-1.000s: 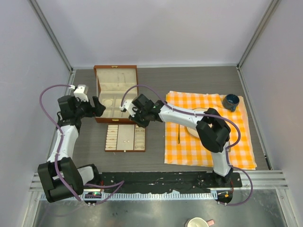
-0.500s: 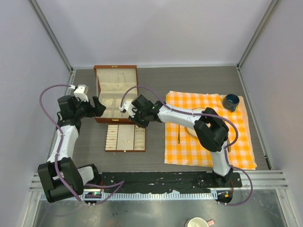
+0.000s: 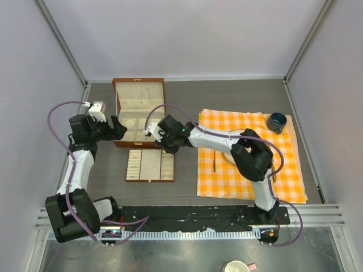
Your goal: Organize the mixed jewelry
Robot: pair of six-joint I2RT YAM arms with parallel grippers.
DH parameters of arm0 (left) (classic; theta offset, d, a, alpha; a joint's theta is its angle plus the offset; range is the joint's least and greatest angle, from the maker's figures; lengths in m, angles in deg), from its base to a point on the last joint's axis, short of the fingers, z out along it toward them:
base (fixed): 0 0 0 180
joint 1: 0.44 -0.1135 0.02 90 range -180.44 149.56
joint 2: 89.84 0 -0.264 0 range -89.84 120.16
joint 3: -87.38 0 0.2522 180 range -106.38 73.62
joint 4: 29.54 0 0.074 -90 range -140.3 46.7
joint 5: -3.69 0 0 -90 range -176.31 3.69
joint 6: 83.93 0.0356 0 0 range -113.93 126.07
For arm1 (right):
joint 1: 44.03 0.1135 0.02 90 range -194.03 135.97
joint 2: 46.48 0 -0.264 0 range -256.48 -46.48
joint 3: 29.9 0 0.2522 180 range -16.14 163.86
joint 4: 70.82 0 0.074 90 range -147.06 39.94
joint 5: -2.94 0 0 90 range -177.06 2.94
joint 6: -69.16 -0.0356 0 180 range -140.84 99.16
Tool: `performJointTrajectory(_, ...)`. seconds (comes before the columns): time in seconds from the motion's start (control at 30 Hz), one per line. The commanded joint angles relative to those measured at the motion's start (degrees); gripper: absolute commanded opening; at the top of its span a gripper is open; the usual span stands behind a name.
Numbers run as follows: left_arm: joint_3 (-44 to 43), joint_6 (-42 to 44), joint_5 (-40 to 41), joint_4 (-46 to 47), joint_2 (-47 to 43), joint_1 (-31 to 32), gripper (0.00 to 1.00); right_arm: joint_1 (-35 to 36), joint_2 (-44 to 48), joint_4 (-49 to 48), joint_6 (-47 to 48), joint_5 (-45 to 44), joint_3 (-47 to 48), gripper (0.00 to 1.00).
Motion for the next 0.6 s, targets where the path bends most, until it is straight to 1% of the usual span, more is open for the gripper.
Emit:
performJointTrajectory(0.0, -0.47, 0.75, -1.66, 1.48, -1.57, -0.33, 0.89, 0.38, -0.36, -2.16, 0.85, -0.73, -0.08, 0.01)
performJointTrajectory(0.57, 0.23, 0.75, -1.66, 1.74, -1.66, -0.33, 0.89, 0.38, -1.15, -2.6, 1.38, -1.34, -0.61, 0.01)
